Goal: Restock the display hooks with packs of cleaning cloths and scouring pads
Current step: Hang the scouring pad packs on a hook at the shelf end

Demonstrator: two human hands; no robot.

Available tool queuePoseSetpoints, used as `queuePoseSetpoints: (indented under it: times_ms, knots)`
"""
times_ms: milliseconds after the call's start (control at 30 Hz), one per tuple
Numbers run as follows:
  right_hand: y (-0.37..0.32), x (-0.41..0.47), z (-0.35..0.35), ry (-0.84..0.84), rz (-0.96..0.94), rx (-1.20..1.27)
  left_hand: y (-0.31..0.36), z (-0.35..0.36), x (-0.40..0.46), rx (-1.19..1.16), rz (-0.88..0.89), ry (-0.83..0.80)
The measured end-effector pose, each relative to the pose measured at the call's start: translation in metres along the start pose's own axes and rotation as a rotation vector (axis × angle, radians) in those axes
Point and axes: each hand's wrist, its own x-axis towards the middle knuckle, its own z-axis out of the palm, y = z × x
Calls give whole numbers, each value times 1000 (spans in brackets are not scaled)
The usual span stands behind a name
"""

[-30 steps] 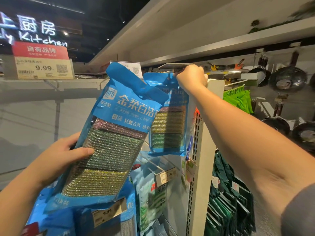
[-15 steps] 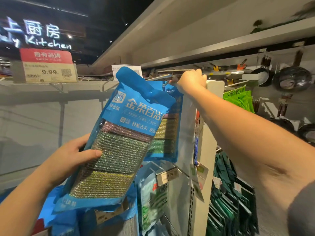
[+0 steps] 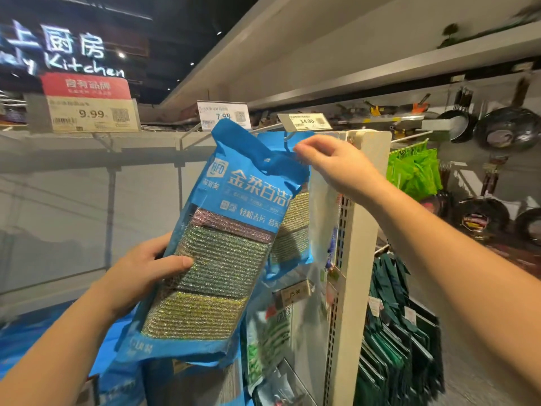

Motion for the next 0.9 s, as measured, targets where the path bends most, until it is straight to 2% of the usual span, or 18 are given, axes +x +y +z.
queuePoseSetpoints:
  times_ms: [100, 333, 433, 500, 700, 833, 900]
  knots:
    - [3, -6, 14, -73, -17, 69, -3, 2, 2, -6, 2, -17]
    - [10, -9, 31, 66, 61, 431, -9, 11, 7, 10, 50, -41]
    - [15, -10, 38, 247, -57, 277, -12, 15, 8, -28, 41, -55]
    - [16, -11, 40, 282, -95, 238, -15, 17, 11, -10, 22, -59]
    - [17, -3, 25, 197, -67, 114, -17, 17, 13, 176, -35, 18]
    - [18, 11, 1, 122, 3, 59, -15, 20, 15, 262, 11, 235]
    - [17, 19, -13, 89, 26, 21, -12, 14, 14, 329, 30, 281]
